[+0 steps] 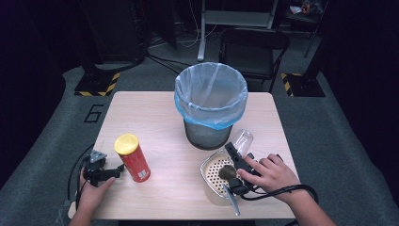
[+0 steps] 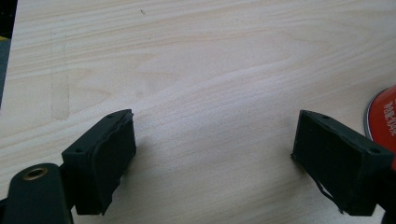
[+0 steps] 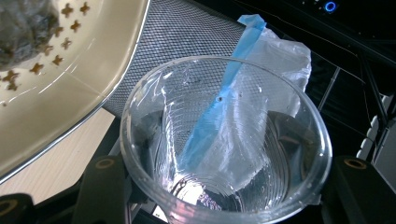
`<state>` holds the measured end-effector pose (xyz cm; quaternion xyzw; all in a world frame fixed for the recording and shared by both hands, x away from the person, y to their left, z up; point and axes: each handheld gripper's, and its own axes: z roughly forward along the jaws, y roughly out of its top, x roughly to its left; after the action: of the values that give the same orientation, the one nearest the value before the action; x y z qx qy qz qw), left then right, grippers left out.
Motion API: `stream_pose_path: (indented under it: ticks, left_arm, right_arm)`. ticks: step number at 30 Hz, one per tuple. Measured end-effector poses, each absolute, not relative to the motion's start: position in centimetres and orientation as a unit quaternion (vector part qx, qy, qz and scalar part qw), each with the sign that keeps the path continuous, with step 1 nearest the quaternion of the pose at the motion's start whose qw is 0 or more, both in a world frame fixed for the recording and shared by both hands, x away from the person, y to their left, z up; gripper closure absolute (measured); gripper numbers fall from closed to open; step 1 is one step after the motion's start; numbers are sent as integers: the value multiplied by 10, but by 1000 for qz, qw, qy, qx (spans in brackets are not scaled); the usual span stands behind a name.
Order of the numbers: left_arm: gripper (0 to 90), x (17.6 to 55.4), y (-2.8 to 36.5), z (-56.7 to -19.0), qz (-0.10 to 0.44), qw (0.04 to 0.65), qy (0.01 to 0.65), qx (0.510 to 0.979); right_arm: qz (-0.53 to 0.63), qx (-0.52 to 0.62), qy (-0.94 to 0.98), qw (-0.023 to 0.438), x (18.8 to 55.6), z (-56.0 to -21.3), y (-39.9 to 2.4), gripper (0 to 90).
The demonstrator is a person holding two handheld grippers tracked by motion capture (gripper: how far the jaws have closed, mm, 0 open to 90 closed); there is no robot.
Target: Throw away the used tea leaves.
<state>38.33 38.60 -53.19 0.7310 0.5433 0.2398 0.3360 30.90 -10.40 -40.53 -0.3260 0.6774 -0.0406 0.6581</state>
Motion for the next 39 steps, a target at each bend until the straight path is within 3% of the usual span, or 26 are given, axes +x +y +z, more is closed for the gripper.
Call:
stream_pose_path:
  ticks: [14, 19, 25, 31, 32, 33, 36, 37, 38, 39]
  left_arm:
    - [126, 382, 385, -532, 237, 336, 541, 733]
    - [126, 382, 386, -532, 236, 336, 541, 734]
    - [126, 382, 385, -532, 238, 337, 542, 733]
    - [126, 382, 385, -532, 239, 337, 544, 731]
    - [126, 382, 384, -532, 238, 337, 545, 730]
    - [126, 382, 384, -532, 238, 337, 545, 730]
    - [126, 381, 384, -532, 238, 334, 546, 730]
    - [127, 382, 384, -532, 239, 337, 546, 729]
    - [127, 382, 384, -532, 239, 337, 546, 729]
    - [127, 382, 384, -532, 239, 337, 546, 729]
  right_arm:
    - [42, -239, 665, 707, 305, -413, -113, 389]
    - [109, -152, 667, 721, 306, -419, -116, 389]
    - [228, -13, 670, 706, 308, -415, -116, 388]
    - [365, 126, 671, 632, 308, -394, -125, 384]
    - [420, 172, 682, 573, 309, -385, -129, 384]
    - [420, 172, 682, 573, 309, -385, -129, 384]
    - [496, 229, 701, 458, 314, -371, -136, 384]
    - [529, 258, 712, 384, 318, -365, -138, 384]
    - [529, 258, 712, 384, 318, -365, -138, 384]
    - [539, 263, 720, 350, 321, -362, -139, 383]
